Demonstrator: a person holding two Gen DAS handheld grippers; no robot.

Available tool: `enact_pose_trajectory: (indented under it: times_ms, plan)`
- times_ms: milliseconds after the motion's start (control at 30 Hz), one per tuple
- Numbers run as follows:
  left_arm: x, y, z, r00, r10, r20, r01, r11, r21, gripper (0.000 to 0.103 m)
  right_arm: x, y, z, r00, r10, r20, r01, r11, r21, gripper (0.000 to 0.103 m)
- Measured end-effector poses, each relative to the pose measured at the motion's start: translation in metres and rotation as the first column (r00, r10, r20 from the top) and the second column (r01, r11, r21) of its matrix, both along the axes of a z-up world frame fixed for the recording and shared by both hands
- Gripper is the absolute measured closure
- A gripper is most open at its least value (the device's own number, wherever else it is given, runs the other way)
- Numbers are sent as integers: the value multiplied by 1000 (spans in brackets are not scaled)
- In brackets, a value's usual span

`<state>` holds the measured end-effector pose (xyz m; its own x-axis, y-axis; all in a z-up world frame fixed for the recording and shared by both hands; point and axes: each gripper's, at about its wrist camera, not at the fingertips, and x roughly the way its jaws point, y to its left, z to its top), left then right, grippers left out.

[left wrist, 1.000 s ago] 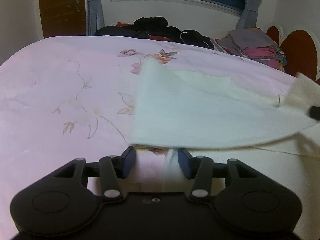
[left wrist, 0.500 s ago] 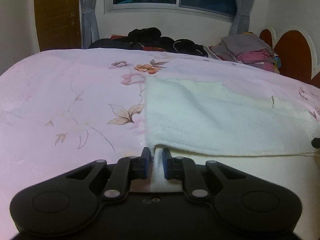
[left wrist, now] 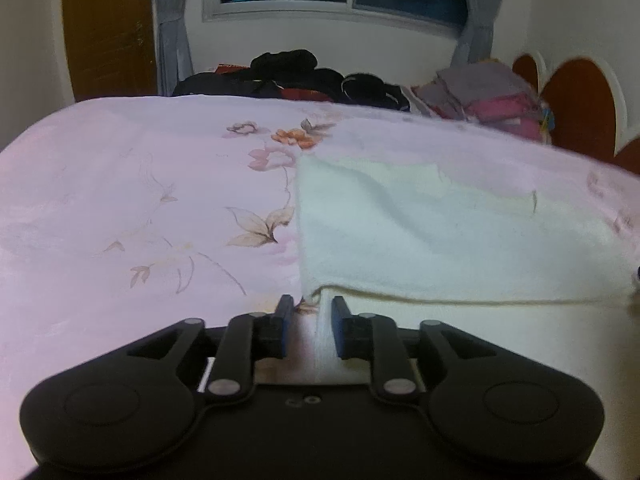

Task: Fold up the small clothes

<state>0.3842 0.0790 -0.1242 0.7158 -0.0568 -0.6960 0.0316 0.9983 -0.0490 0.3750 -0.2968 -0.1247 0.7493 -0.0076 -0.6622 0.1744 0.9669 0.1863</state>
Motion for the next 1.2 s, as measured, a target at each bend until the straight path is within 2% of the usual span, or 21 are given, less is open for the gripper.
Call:
enact_pose_trajectory:
  times_ms: [33,100,133,167,333,433,533,600,633,667,733,800,900,1067,1200]
  plan:
    - [-1,1,4,1000,2,5,-2,1000,-10,78,2,-1,2,1000,0,7,0,1000,-2,100]
    - [2,0,11,1000,2,12,-2,1000,-29,78,11,0,3,1000,7,2,-7,1000,-4,84]
    - [5,-1,14,1000,4,16,-3,999,-38,78,15,0,3,1000,6,4,-6,1000,-1,54]
    - [10,-3,16,1000,5,21,-4,999,-42,78,18,1,2,1000,4,13,-4,1000,2,37]
    - [46,-15,14,999,9,34,-8,1000,-24,78,44,9,-5,999,36,-6,-36,999,-4,38]
    - [64,-22,9,1000,1,29,0,1000,-19,78,56,11,-12,998,45,-31,-46,999,-10,60]
    - [77,-31,2,1000,-13,25,13,1000,6,78,63,11,-22,997,54,-63,-54,999,-5,62]
    - [83,-35,-3,1000,-17,20,17,1000,18,78,62,12,-24,995,70,-65,-69,997,16,77]
    - [87,-36,-6,1000,-17,14,17,1000,22,78,60,15,-24,994,93,-63,-93,996,12,89]
    - [90,-36,-9,1000,-14,7,13,1000,26,78,59,17,-23,992,105,-63,-105,994,-4,90]
    - [94,-34,-12,1000,-2,4,1,1000,29,78,57,18,-23,992,114,-55,-116,992,-46,93]
    - [99,-30,-13,1000,10,-1,-10,1000,29,76,55,13,-26,996,72,-55,-76,993,-94,93]
    - [105,-28,-18,1000,13,-11,-12,999,42,75,54,7,-26,996,62,-58,-66,996,-58,92]
    - [109,-29,-15,1000,31,-1,-31,999,38,77,47,15,0,996,72,53,-68,996,-59,90]
    - [112,-28,-22,999,47,-9,-47,998,37,74,54,27,-6,993,116,12,-116,992,-47,90]
